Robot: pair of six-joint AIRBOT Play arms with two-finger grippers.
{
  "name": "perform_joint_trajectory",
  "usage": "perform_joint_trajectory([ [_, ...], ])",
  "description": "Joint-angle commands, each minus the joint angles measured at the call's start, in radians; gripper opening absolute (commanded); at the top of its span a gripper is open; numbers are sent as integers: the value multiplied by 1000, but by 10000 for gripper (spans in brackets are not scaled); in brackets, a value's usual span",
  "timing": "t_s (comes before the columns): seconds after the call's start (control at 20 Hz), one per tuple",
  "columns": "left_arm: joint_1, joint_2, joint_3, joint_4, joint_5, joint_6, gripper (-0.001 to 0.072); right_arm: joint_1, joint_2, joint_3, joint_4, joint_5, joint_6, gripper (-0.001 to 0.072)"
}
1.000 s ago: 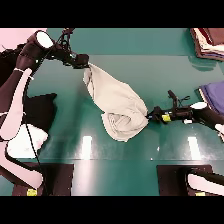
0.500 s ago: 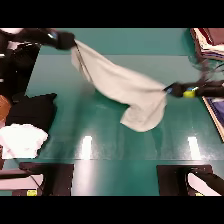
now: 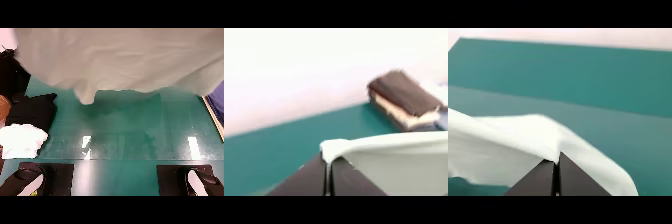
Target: Fold the shirts.
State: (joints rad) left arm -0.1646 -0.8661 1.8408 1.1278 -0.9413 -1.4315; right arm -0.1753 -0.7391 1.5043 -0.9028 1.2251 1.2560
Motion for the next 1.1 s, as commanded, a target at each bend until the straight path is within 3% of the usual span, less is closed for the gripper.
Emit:
perform_joint_trajectory([
  [0.0,1,107,0,-13,85,0,23,-95,22,137,-16,72,3,17],
  [0.15,1,103,-1,-8,69,0,22,-148,-32,253,-14,149,4,17],
  [0.35,1,-4,-1,69,-59,0,23,-106,-180,355,-14,229,56,17],
  [0.5,1,-169,-2,126,-214,-1,23,25,-320,301,-24,240,65,17],
  [0.7,1,-474,-5,129,-376,0,24,202,-547,127,-154,207,72,17],
  [1.05,1,-887,-78,133,-213,-2,24,305,-871,-2,-138,-12,72,17],
])
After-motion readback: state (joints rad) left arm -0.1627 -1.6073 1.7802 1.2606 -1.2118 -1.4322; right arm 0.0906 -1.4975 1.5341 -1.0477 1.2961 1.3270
